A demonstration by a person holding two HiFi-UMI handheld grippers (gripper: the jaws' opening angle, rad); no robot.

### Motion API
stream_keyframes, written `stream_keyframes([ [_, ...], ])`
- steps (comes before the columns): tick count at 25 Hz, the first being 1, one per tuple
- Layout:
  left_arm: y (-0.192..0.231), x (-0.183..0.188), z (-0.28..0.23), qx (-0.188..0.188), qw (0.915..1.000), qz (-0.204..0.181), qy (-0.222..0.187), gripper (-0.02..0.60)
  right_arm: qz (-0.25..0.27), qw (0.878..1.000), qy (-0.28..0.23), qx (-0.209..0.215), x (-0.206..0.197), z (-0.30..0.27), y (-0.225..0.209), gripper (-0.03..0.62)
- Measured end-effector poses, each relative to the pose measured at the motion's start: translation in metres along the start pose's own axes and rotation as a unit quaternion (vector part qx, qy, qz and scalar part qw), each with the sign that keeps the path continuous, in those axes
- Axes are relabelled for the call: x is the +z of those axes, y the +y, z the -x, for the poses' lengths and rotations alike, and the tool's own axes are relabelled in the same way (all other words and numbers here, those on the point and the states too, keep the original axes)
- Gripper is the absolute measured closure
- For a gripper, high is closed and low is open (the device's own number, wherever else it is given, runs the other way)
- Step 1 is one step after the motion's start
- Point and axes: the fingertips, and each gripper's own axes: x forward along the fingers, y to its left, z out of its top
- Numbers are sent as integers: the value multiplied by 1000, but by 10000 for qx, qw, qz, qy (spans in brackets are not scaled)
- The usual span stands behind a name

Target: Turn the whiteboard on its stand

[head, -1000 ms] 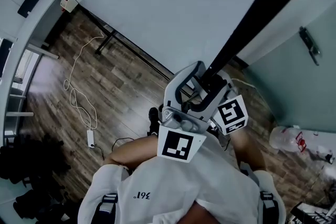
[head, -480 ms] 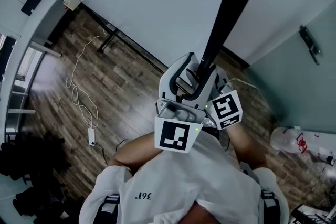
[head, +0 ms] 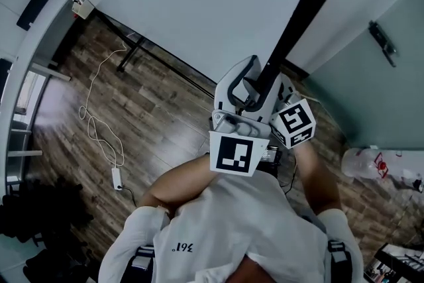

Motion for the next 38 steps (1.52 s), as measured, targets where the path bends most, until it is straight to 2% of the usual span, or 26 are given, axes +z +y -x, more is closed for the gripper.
stream_keyframes([
  [8,-4,2,-4,133,9997,139,176,399,102,9996,82,267,2,4,-1,445],
  [14,6,1,-3,84,9994,239,227,399,132,9990,94,416,6,-6,4,448],
  [24,21,-3,-6,92,9982,487,324,399,140,9987,161,463,9,-23,2,453],
  [26,24,-5,-10,55,9986,423,308,399,133,9987,183,453,10,-27,-1,454],
  [30,33,-9,-16,-149,9997,-9,179,399,149,9985,229,474,11,-39,-4,454],
  [38,52,-17,-29,-91,9998,101,140,399,166,9980,284,541,17,-60,-12,454],
])
